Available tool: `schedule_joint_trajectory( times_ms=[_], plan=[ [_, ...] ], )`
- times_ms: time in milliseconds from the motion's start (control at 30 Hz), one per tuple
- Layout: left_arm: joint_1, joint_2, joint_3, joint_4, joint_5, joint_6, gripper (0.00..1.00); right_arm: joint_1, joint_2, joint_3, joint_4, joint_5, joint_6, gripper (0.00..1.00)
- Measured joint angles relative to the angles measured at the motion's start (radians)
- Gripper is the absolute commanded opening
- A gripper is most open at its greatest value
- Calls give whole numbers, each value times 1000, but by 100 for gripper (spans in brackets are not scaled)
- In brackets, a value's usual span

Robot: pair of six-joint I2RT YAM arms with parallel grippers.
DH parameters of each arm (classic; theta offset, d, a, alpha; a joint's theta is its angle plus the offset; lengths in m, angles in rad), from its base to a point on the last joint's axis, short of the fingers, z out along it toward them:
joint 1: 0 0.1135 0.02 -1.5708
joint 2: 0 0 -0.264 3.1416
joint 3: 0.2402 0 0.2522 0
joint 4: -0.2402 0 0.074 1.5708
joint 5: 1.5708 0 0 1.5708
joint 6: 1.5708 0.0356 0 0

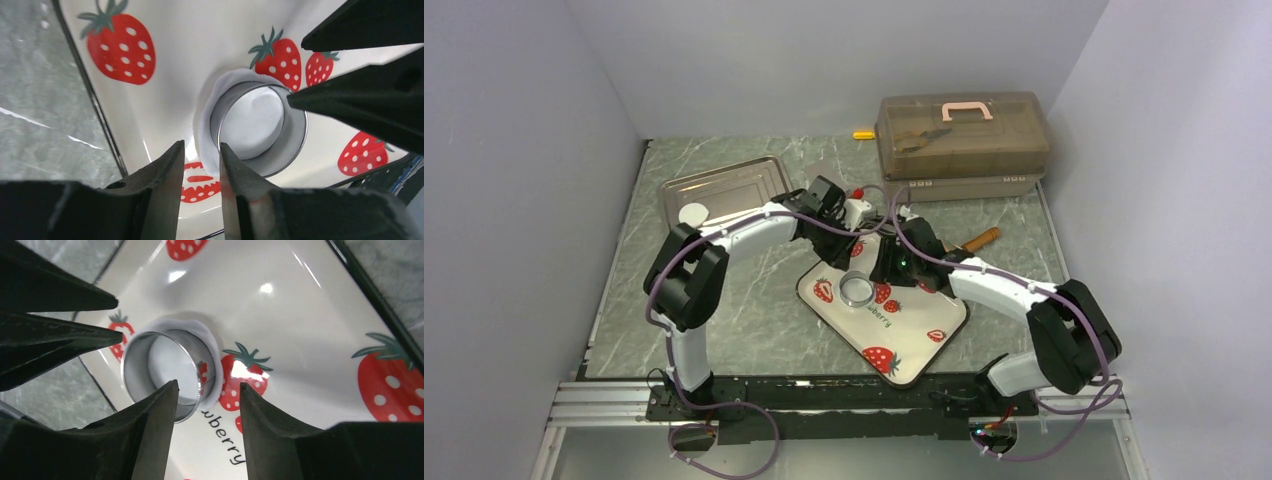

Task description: Roll out the dumpling wrappers from the dough

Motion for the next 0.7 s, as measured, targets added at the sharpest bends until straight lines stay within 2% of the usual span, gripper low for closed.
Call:
schedule_joint_trajectory(
  times_ms=[100, 167, 233, 333, 467, 567, 700],
  plan=[
    [19, 0, 42, -25, 10, -5, 50, -5, -26, 43, -34, 3, -16, 67],
    [36, 0, 60, -44, 30, -2, 69, -20, -44, 77, -48, 4, -22, 83],
    [62, -1, 87, -82, 69, 7, 96, -58, -66, 102, -48, 2, -10, 90],
    [113, -2, 143, -129, 94, 23, 99, -138, -69, 127, -21, -5, 40, 89],
    [200, -20, 212, -137, 76, 23, 99, -201, 61, 228, 54, -6, 137, 83],
    [260, -78, 196, -129, 43, 28, 100, -203, 184, 294, 136, -5, 225, 81],
    [280, -178, 115, -105, 8, 40, 99, -202, 322, 366, 200, 3, 340, 75]
  ],
)
